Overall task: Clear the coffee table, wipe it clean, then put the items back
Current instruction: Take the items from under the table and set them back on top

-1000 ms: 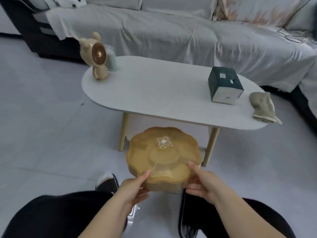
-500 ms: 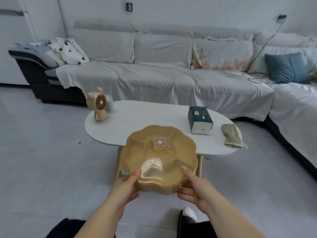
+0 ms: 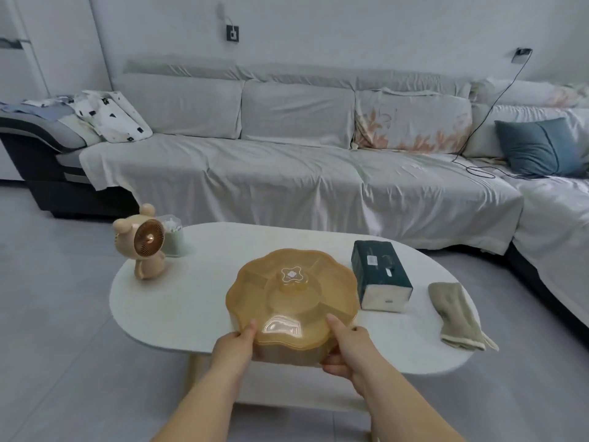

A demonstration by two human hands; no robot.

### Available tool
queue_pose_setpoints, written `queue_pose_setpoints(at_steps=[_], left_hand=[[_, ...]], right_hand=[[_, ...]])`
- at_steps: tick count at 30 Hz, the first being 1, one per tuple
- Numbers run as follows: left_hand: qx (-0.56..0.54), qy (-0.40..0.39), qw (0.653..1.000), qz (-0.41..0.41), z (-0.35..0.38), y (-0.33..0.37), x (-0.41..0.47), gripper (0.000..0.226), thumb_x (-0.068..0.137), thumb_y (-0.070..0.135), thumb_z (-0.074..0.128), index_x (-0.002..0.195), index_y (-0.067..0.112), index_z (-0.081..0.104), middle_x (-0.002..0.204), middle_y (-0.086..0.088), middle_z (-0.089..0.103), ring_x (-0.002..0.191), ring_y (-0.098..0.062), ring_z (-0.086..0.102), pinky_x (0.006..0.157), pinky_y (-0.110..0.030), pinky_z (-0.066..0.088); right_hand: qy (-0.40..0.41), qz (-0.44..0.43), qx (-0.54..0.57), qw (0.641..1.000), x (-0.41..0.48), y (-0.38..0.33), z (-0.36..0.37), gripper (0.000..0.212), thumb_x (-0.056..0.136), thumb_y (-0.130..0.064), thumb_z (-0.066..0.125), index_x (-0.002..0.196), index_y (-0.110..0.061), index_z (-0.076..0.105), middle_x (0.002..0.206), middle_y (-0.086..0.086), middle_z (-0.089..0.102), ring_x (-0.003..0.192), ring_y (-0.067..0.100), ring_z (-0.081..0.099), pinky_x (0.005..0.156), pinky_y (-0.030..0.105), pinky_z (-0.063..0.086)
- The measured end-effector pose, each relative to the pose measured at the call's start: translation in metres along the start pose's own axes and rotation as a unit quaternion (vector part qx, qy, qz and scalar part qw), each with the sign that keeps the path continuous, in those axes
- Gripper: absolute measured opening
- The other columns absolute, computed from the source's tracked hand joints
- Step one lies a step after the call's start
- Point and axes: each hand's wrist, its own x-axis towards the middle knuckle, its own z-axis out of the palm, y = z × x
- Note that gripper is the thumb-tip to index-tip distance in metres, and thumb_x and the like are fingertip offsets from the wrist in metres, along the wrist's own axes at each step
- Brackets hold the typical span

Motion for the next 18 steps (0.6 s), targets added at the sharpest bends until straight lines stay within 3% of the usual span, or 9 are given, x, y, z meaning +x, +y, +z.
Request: queue_pose_setpoints(at_steps=[3,6,10,14,16,18], left_hand=[[0.024,0.0,1.0,-0.003,0.006,0.013,0.029,0.046,0.089,0.038,0.044,0.056,0.006,0.05,0.08,-0.019,0.062,0.081,-0.032,0.056,0.079,-0.036,0.044],[0.042,0.009,0.999,0.011,0.011,0.028,0.05,0.045,0.09,0.036,0.043,0.054,0.009,0.048,0.06,-0.009,0.052,0.061,-0.026,0.051,0.072,-0.033,0.042],[0.063,-0.014,0.997,0.031,0.02,0.041,0.076,0.04,0.092,0.031,0.041,0.06,0.008,0.051,0.065,-0.008,0.052,0.071,-0.028,0.054,0.085,-0.038,0.046],[0.083,-0.011,0.995,0.048,0.031,0.037,0.095,0.039,0.092,0.031,0.039,0.096,-0.002,0.059,0.072,-0.006,0.051,0.08,-0.029,0.05,0.079,-0.035,0.042],[0.078,-0.014,0.995,0.057,0.034,0.037,0.099,0.039,0.093,0.03,0.039,0.1,-0.003,0.059,0.073,-0.008,0.053,0.078,-0.026,0.046,0.075,-0.033,0.038],[0.074,-0.019,0.995,0.067,0.034,0.039,0.098,0.036,0.093,0.028,0.039,0.099,0.0,0.059,0.092,-0.02,0.062,0.078,-0.027,0.046,0.075,-0.032,0.036]], right_hand=[[0.027,-0.013,-0.045,0.999,0.028,-0.01,0.004,0.054,0.086,-0.044,0.052,0.119,-0.003,0.04,0.099,0.02,0.061,0.063,0.024,0.062,0.048,0.027,0.055],[0.029,0.004,-0.059,0.998,0.051,-0.018,0.004,0.057,0.083,-0.044,0.055,0.115,0.002,0.046,0.077,0.017,0.059,0.051,0.022,0.056,0.04,0.023,0.05],[0.031,0.015,-0.06,0.998,0.074,-0.026,0.009,0.045,0.086,-0.042,0.053,0.1,0.001,0.052,0.069,0.014,0.053,0.048,0.022,0.05,0.039,0.024,0.043],[0.048,0.012,-0.081,0.996,0.088,-0.031,0.013,0.044,0.087,-0.046,0.047,0.096,-0.004,0.048,0.079,0.013,0.054,0.044,0.019,0.046,0.041,0.021,0.035],[0.058,0.007,-0.086,0.995,0.088,-0.031,0.013,0.049,0.086,-0.051,0.045,0.102,-0.005,0.047,0.085,0.013,0.057,0.046,0.019,0.05,0.043,0.022,0.038],[0.07,-0.006,-0.073,0.995,0.084,-0.031,0.011,0.055,0.086,-0.052,0.045,0.115,-0.005,0.041,0.088,0.011,0.058,0.053,0.019,0.053,0.044,0.023,0.041]])
